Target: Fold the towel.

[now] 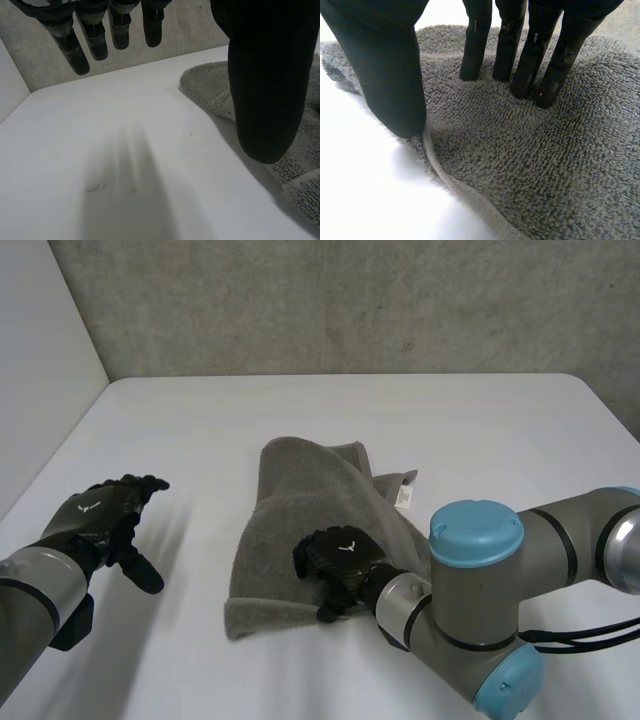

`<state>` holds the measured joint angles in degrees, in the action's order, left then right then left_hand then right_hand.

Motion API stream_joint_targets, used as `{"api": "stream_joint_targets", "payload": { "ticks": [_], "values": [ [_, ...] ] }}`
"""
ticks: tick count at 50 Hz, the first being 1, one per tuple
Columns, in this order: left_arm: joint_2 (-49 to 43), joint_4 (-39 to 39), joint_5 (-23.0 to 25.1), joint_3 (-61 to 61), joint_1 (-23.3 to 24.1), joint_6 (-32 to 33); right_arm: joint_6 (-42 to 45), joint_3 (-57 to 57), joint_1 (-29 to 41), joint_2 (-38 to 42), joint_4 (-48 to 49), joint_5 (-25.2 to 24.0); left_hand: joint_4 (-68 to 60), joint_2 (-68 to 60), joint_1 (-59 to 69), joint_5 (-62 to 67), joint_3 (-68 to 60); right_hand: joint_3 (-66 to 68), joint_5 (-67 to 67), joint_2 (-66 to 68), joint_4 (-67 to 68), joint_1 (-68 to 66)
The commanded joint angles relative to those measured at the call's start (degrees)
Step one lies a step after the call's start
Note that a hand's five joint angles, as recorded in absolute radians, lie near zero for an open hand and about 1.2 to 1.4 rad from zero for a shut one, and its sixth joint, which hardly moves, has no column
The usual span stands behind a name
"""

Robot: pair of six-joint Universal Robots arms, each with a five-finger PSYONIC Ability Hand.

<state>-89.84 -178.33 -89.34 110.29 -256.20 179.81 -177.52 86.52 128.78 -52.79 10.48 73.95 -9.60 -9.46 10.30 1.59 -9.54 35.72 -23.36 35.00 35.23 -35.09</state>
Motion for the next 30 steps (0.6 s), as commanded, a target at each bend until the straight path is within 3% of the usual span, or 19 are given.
{"api": "stream_joint_targets", "payload": {
  "ticks": [1,7,9,13,19,30],
  "values": [
    [-0.07,0.00,0.22,0.10,0.18,0.02,0.24,-0.03,0.68,2.07,3.23,1.73,-0.45,-0.59,-0.25,-1.55,-0.51,10.86,-13.23,11.59,11.36,-11.49],
    [-0.33,0.00,0.39,0.19,0.71,-0.51,1.48,-0.12,0.68,2.16,3.23,1.73,-1.62,-1.76,0.92,-0.37,-1.68,21.63,-23.99,22.35,22.12,-22.26],
    [-0.59,0.09,0.48,0.19,0.88,-0.60,1.74,-0.64,0.68,1.73,3.41,1.64,-1.80,-1.93,1.09,-0.20,-1.85,44.13,-46.50,44.86,44.63,-44.77],
    [-1.03,-0.09,0.83,0.10,2.02,-0.69,1.74,-1.35,0.33,-0.12,3.76,1.64,-2.80,-2.94,2.10,0.80,-2.86,44.28,-46.64,45.00,44.77,-44.91],
    [-2.18,-0.70,2.59,-0.51,5.10,-1.13,1.56,-3.80,-0.37,-9.24,4.02,1.82,-2.97,-3.11,2.27,0.98,-3.03,44.28,-46.64,45.00,44.77,-44.91],
    [-12.81,-2.46,5.31,-5.70,10.02,-14.13,1.48,-6.27,-4.67,-15.68,3.59,2.08,-3.14,-3.28,2.44,1.14,-3.20,44.28,-46.64,45.00,44.77,-44.91]
  ]
}}
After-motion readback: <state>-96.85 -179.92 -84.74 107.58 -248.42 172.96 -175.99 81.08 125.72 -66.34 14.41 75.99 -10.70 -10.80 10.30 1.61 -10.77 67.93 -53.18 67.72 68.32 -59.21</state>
